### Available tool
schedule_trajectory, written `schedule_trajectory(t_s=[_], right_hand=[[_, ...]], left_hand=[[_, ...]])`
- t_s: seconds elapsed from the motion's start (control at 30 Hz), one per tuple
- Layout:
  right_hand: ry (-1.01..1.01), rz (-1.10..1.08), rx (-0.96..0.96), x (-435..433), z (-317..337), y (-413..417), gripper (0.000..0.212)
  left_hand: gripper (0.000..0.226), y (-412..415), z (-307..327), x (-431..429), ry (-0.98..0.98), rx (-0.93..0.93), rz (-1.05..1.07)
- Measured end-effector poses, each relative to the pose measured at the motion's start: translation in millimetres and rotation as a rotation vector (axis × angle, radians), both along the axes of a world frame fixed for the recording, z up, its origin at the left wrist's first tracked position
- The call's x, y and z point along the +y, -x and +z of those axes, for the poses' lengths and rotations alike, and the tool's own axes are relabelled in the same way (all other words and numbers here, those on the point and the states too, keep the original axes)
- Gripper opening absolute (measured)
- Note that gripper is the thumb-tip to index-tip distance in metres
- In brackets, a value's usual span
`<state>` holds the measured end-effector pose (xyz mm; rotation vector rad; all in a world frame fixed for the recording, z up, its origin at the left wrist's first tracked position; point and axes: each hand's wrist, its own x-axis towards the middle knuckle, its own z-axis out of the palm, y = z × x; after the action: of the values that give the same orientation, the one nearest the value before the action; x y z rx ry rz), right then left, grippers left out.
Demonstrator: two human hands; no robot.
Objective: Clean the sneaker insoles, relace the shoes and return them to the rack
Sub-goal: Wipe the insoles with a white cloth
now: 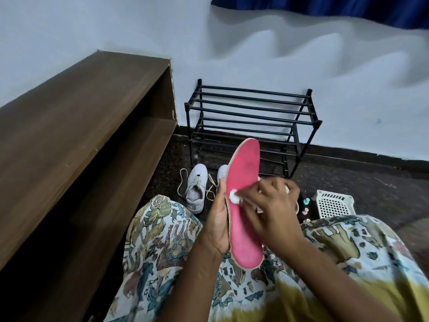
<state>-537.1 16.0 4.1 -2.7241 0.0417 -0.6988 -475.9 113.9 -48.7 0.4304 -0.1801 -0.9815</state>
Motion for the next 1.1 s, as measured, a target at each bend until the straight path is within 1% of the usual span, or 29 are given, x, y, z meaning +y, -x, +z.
schedule_trajectory(t_s=[0.07,0.1,0.2,0.33,0.47,0.53,0.67,0.77,0.9,1.0,1.1], right_hand=[[-0.015,0.066,0.023,4,-9,19,0.024],[-0.019,0.089,0.024,4,-13,26,0.023],[-0.002,0.107,0.006,3,-14,32,0.021],[0.059,0.037,0.009,0,-2,6,0.022],[0.076,-0.070,-0.019,-6,12,-32,0.017],[0.086,-0.098,-0.037,-10,18,-48,0.015],[0.117,-0.186,-0.058,-18,29,-68,0.022],[0.091,-0.265,-0.078,-28,36,-77,0.020],[0.024,-0.286,-0.047,-35,37,-76,0.023],[-0.037,-0.283,0.010,-33,32,-64,0.023],[-0.062,-0.231,0.076,-25,21,-46,0.023]], left_hand=[[0.088,-3,-4,0,-0.045,0.003,-0.031],[0.090,-4,-5,-1,-0.064,0.014,-0.049],[0.089,-4,-2,-4,-0.064,0.036,-0.072],[0.074,-1,3,-5,-0.045,0.028,0.018],[0.065,6,7,-10,-0.106,-0.007,0.075],[0.064,5,7,-9,-0.125,-0.036,0.085],[0.070,-2,1,-6,-0.126,-0.149,0.011],[0.074,-4,-7,-7,-0.146,-0.176,-0.051],[0.082,-2,-6,-7,-0.168,-0.160,-0.074],[0.079,1,1,-8,-0.168,-0.128,-0.018],[0.074,1,5,-8,-0.158,-0.080,0.073]])
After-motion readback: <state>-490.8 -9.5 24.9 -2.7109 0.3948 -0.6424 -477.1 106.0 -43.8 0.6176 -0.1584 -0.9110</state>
